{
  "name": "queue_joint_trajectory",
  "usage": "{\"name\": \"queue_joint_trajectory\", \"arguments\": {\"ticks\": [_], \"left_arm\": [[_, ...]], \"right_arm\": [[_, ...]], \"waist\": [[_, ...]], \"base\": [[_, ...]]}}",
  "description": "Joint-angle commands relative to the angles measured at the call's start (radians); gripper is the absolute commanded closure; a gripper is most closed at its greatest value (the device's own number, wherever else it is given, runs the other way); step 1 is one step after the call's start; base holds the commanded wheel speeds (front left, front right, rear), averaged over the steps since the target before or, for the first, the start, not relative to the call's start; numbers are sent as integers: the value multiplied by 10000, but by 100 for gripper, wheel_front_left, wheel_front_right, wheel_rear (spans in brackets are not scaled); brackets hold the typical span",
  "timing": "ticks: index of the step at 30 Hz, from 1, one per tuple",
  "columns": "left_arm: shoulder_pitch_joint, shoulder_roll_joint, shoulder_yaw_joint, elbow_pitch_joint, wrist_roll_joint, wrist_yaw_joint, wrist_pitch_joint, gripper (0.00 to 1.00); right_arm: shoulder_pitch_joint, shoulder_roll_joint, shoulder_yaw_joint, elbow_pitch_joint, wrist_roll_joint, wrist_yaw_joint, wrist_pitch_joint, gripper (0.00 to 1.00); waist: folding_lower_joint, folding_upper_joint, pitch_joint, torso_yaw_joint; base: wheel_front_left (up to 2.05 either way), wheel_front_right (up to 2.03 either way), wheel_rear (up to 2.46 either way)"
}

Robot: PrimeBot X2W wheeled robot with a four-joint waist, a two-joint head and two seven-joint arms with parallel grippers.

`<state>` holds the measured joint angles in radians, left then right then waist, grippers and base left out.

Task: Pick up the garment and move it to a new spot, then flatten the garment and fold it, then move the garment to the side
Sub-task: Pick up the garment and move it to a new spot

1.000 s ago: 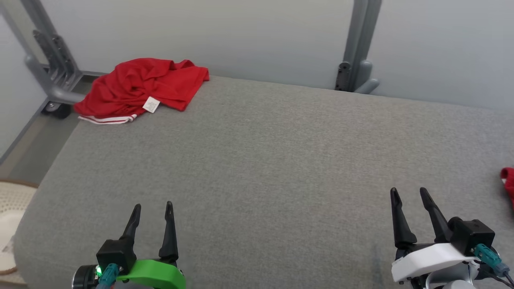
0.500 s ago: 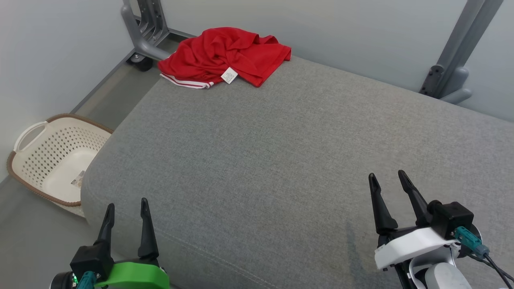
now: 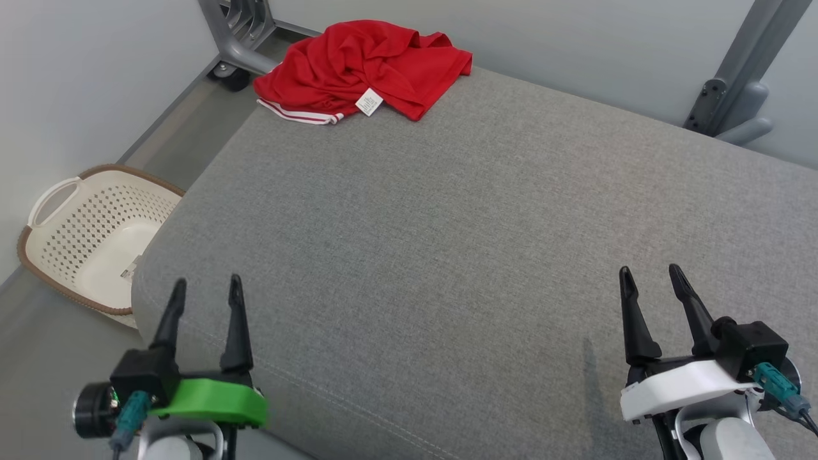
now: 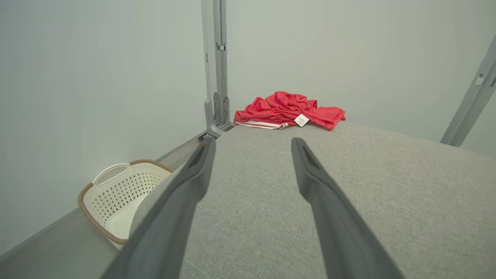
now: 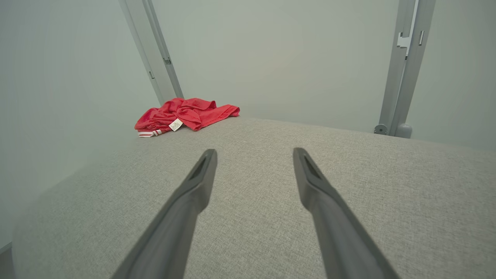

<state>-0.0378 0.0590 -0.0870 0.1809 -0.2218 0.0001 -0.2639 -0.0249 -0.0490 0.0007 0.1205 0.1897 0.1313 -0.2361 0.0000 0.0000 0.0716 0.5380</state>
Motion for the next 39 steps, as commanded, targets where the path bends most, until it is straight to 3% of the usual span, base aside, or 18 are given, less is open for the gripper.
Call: {"name": "queue_joint_trajectory", "arguments": {"ticks": [1, 7, 12, 17, 23, 31, 39], "left_arm": [[-449, 219, 75, -3, 164, -74, -4, 0], [-2517, 1086, 475, -41, 343, -281, 12, 0], [-4836, 2176, 498, 331, 463, -798, 609, 0], [-7256, 3206, 653, 1616, -140, -1144, 1848, 0], [-9428, 4045, 496, 3718, -303, -1234, 2993, 0], [-10559, 4579, 21, 5936, 225, -1044, 3524, 0], [-10982, 4852, 65, 7164, 267, -745, 3031, 0]], "right_arm": [[4, -29, -7, -180, -105, -11, 11, 0], [-520, -37, 127, -999, -580, -11, 385, 0], [-1171, -37, 433, -1725, -1018, -11, 663, 0], [-1561, -32, 736, -2358, -1343, -11, 872, 0], [-1752, -30, 931, -3009, -1621, -11, 900, 0], [-1628, -18, 1165, -3952, -1782, -11, 792, 0], [-1607, -19, 1421, -4908, -1813, -11, 899, 0]], "waist": [[0, 0, 265, -254], [0, 0, 1422, -1314], [0, 0, 2623, -2453], [0, 0, 3707, -3491], [0, 0, 4742, -4385], [0, 0, 5553, -5068], [0, 0, 6206, -5314]], "base": [[0, 0, 0], [0, 0, 0], [0, 0, 0], [0, 0, 0], [0, 0, 0], [0, 0, 0], [0, 0, 0]]}}
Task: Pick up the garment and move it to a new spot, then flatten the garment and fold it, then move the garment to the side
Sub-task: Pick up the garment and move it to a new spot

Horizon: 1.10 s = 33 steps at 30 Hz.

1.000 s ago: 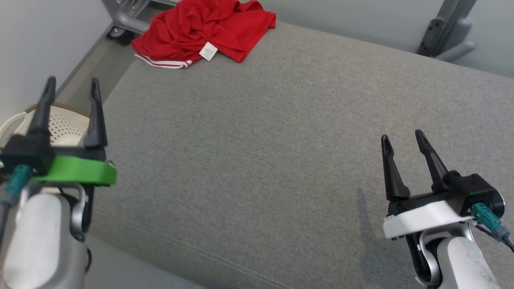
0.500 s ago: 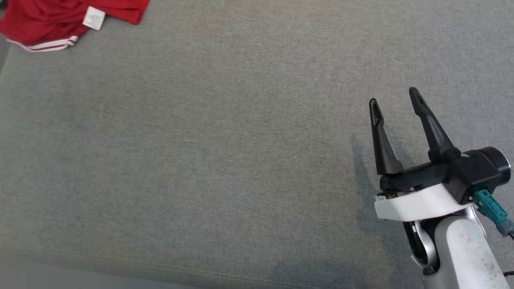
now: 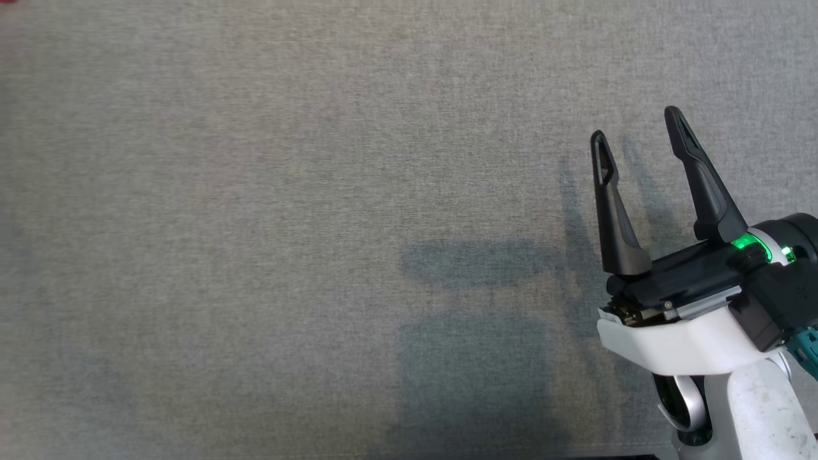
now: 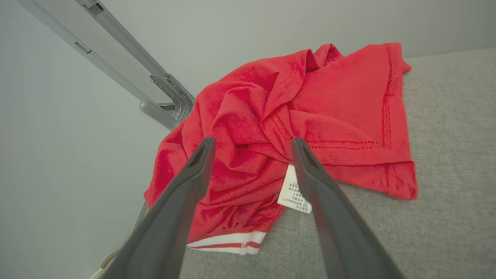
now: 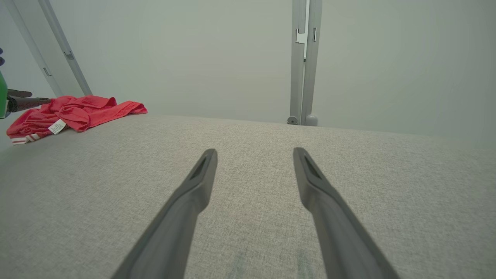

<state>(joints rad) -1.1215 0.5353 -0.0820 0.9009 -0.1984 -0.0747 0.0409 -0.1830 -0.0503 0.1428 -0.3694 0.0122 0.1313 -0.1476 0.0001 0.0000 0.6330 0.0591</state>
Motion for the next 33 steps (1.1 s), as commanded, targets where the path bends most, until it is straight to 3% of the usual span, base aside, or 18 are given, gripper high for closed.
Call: {"name": "queue_joint_trajectory", "arguments": {"ticks": [1, 16, 17, 18, 19, 20, 26, 33], "left_arm": [[-159, 119, 25, 103, 59, 113, -72, 0], [-302, 660, 9, 1212, 293, 1387, -646, 0], [-312, 657, -30, 1252, 333, 1440, -656, 8], [-328, 653, -60, 1254, 368, 1490, -736, 57], [-336, 625, -56, 1274, 343, 1533, -802, 82], [-326, 591, -67, 1318, 322, 1555, -828, 100], [-270, 485, -221, 1364, 315, 1548, -1069, 100], [-81, 464, -345, 1070, 175, 1162, -1486, 100]], "right_arm": [[-30, -5, 21, -110, -61, -11, 25, 0], [16, -25, 255, -1000, -197, -11, 203, 0], [13, -29, 233, -1037, -229, -11, 190, 0], [14, -31, 211, -1066, -247, -11, 188, 0], [16, -30, 187, -1087, -262, -11, 183, 0], [9, -29, 170, -1098, -268, -11, 172, 0], [-63, -25, 179, -855, -224, -11, 26, 0], [-92, -15, 207, -330, -82, -11, -252, 0]], "waist": [[-1, 0, 645, -537], [-1, 0, 1136, -777], [-1, 0, 1144, -784], [-1, 0, 1152, -783], [-1, 0, 1151, -775], [-1, 0, 1137, -763], [-1, 0, 741, -662], [-1, 0, -427, -640]], "base": [[0, 0, 0], [0, 0, 0], [0, 0, 0], [0, 0, 0], [0, 0, 0], [0, 0, 0], [0, 0, 0], [0, 0, 0]]}}
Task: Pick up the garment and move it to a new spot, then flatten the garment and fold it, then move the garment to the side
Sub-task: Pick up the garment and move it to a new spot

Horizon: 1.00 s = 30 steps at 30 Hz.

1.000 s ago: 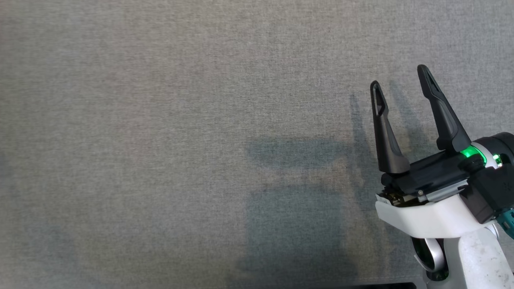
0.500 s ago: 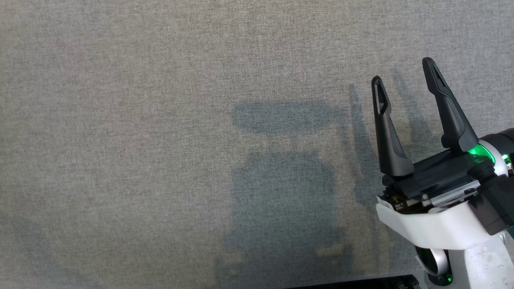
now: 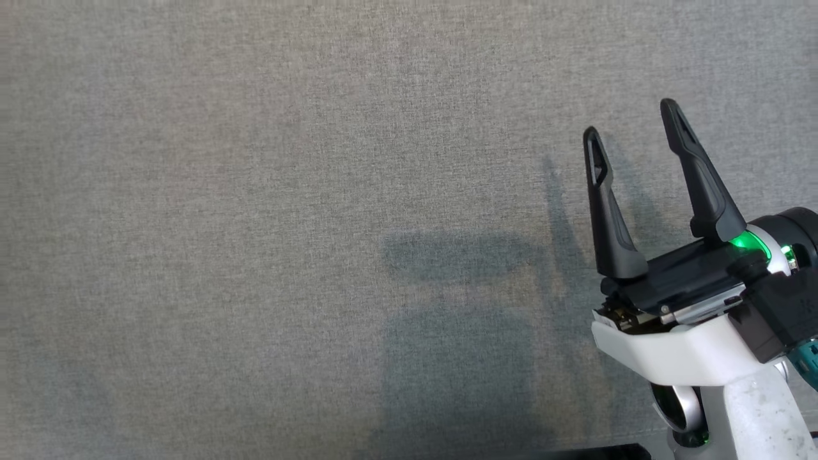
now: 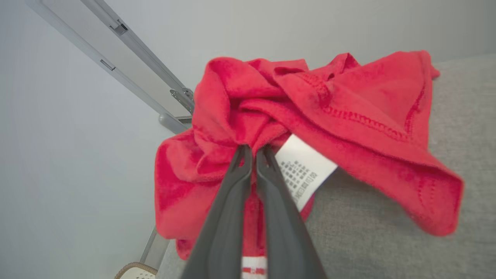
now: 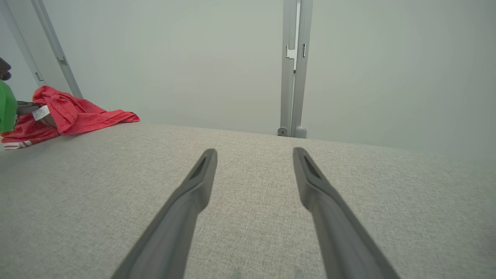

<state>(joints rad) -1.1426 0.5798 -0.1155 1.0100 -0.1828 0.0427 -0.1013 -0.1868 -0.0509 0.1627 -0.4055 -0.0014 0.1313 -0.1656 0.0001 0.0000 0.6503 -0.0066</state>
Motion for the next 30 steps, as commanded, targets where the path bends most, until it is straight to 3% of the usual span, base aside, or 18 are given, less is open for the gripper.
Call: {"name": "queue_joint_trajectory", "arguments": {"ticks": [1, 16, 22, 30], "left_arm": [[158, 46, -52, -101, 27, -86, -127, 100], [-98, -367, -1436, -1486, 236, -1548, -512, 100], [246, -868, -2559, -2394, -88, -1716, -413, 100], [1092, -1489, -4576, -4532, -1566, -1717, -95, 100]], "right_arm": [[-30, -9, 6, 112, 98, -11, -89, 0], [991, 0, -397, 1221, 945, -11, -492, 0], [1558, 0, -671, 1434, 1184, -11, -588, 0], [2165, 0, -815, 1473, 1465, -11, -628, 0]], "waist": [[-1, 0, -831, 6], [-1, 0, -4306, -81], [-1, 0, -5342, -148], [-1, 0, -5978, -415]], "base": [[0, 0, 0], [0, 0, 0], [0, 0, 0], [0, 0, 0]]}}
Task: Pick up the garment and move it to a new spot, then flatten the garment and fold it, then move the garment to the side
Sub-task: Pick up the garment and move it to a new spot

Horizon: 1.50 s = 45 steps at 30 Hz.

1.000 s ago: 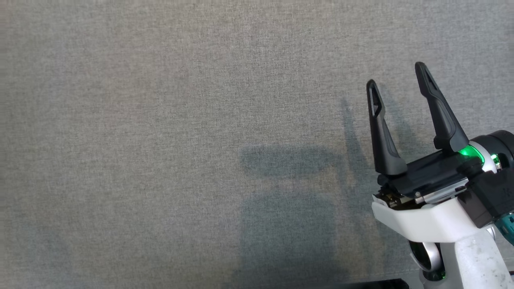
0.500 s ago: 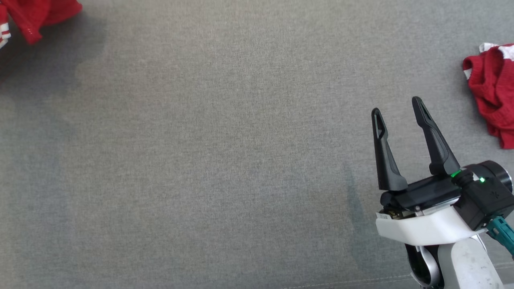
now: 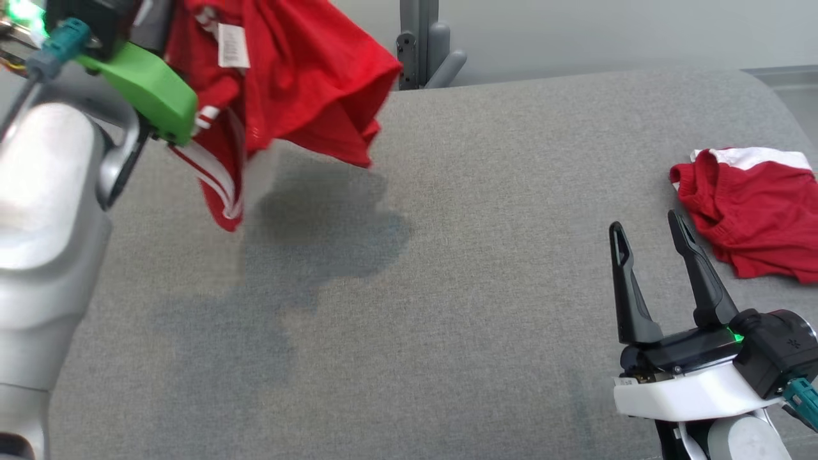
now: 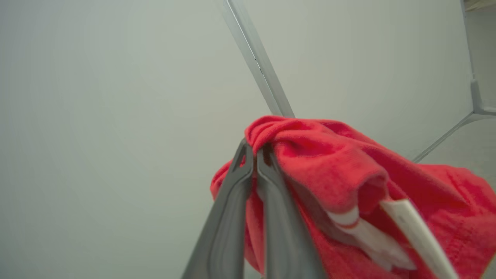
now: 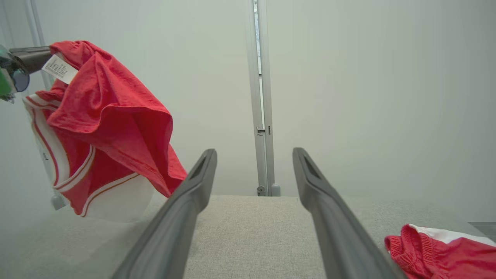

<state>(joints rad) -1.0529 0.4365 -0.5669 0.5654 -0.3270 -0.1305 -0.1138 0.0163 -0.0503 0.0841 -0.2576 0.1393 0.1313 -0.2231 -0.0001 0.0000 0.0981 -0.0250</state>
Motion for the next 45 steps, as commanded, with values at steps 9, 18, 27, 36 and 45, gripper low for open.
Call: {"name": "queue_joint_trajectory", "arguments": {"ticks": [9, 18, 27, 36, 45], "left_arm": [[2025, -1140, -792, -898, -1064, 284, -722, 100], [4106, -2333, -1269, 365, -1031, 743, -1465, 100], [5447, -3089, -825, 693, -945, 739, -1522, 0], [6912, -3391, 350, -420, -726, 873, -1514, 0], [8687, -3414, 1919, -1757, -499, 1549, -1514, 0]], "right_arm": [[234, -4, 11, 42, 222, -11, -112, 0], [-155, -7, 193, 314, 210, -11, -165, 0], [-168, -7, 94, 1038, 346, -11, -265, 0], [215, -7, -216, 1856, 360, -11, -333, 0], [618, -8, -553, 2209, 228, -11, -366, 0]], "waist": [[1, 0, -110, -631], [1, 0, 351, -1134], [1, 0, 115, -1118], [1, 0, -739, -727], [1, 0, -1275, -196]], "base": [[0, 0, 0], [0, 0, 0], [0, 0, 0], [0, 0, 0], [0, 0, 0]]}}
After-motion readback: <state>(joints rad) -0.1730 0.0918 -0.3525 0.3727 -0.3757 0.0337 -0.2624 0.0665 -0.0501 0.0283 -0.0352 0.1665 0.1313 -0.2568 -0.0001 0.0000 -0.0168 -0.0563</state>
